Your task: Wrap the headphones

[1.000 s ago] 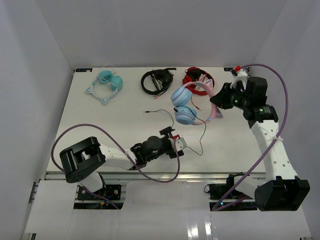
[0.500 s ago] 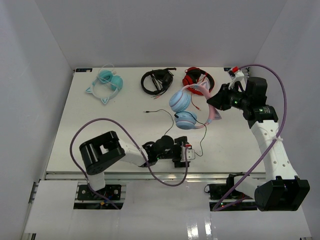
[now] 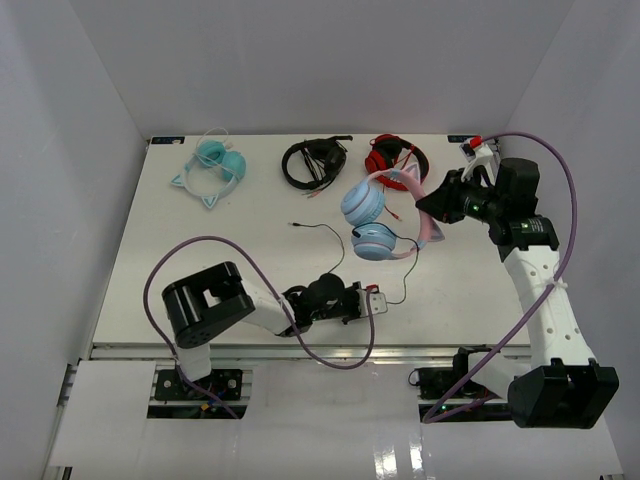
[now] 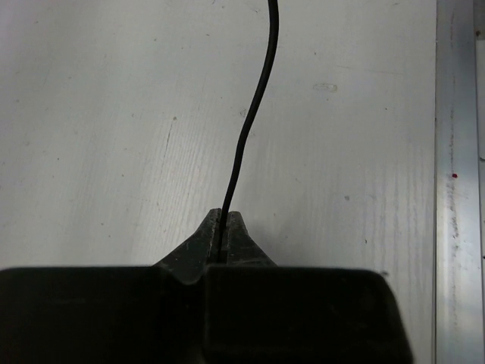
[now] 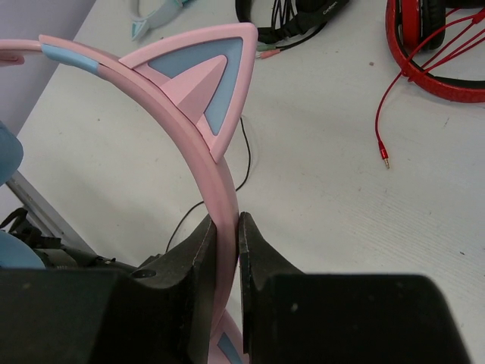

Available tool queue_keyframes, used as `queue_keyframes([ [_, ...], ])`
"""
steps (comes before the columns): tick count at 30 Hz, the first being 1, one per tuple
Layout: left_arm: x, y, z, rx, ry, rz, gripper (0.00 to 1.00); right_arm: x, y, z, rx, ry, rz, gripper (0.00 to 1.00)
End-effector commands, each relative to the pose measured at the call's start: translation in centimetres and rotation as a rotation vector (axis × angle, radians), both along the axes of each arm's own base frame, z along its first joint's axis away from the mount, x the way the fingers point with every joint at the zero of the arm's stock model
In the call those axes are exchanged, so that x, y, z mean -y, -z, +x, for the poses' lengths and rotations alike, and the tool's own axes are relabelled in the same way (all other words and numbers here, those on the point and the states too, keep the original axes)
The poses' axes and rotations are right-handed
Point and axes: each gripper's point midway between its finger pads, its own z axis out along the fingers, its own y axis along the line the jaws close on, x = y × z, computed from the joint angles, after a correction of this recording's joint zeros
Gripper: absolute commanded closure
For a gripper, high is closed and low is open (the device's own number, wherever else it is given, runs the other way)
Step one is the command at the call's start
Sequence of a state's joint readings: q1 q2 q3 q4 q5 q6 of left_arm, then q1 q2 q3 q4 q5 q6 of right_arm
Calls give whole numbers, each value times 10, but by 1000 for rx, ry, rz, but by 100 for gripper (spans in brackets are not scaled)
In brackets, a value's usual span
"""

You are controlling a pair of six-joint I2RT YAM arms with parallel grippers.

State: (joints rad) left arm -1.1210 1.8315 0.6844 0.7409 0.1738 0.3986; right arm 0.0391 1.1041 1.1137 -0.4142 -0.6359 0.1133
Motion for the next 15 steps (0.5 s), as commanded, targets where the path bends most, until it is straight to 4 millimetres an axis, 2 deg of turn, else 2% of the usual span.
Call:
queue_keyframes([
  [1, -7, -28, -7, -22, -4, -67, 100, -8, -33, -11, 81, -45, 68, 92],
  [5, -19, -38, -21, -60, 31, -79, 100, -6, -41, -18, 107, -60, 36, 92],
  [8, -40, -51, -25, -83, 49, -76, 100, -6, -48, -28, 145, -113, -16, 92],
  [10, -57, -52, -17, -103, 25, -60, 100, -5, -49, -35, 193, -155, -71, 92],
  [11, -65, -59, -14, -111, 21, -70, 100, -5, -47, -40, 211, -183, -101, 92],
  [15, -105, -71, 27, -200, -83, -72, 100, 3, -40, -53, 325, -276, -261, 92],
])
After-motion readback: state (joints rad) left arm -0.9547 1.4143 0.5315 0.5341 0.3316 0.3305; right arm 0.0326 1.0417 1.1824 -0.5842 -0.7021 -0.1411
